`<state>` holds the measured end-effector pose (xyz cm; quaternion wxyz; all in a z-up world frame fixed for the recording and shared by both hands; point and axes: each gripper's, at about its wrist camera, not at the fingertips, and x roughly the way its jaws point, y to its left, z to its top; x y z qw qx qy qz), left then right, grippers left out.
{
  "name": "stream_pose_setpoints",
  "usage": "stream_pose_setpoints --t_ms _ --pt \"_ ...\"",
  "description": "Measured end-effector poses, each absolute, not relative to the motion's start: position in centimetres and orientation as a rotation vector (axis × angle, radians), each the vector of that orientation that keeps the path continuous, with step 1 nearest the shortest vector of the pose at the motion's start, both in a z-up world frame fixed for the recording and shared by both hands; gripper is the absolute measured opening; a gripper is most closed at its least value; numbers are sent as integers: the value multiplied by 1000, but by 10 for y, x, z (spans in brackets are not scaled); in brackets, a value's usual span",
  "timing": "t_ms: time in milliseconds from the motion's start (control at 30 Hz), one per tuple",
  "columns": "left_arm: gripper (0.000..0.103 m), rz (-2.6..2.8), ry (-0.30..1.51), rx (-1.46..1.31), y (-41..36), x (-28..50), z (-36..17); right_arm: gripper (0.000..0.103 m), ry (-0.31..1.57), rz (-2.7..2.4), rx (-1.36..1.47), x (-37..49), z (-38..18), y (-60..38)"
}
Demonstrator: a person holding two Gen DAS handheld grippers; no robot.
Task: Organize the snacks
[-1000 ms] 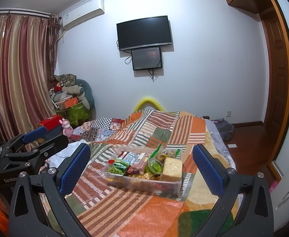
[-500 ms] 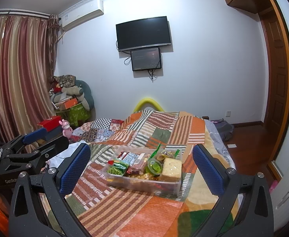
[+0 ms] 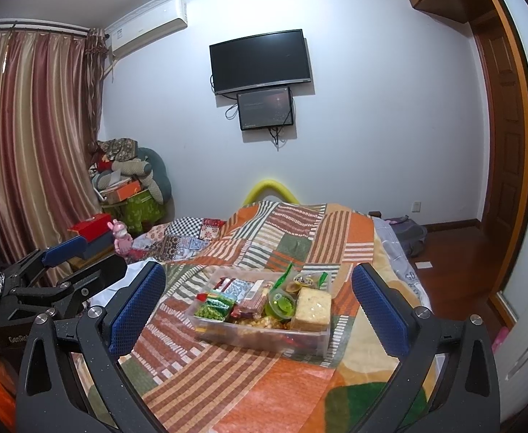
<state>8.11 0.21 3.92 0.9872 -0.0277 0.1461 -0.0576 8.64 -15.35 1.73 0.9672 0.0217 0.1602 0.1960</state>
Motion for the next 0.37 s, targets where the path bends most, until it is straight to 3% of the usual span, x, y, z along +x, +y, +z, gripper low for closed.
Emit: stream_pose_setpoints --t_ms 367 --pt "103 -138 308 -68 4 81 38 103 327 395 45 87 15 -154"
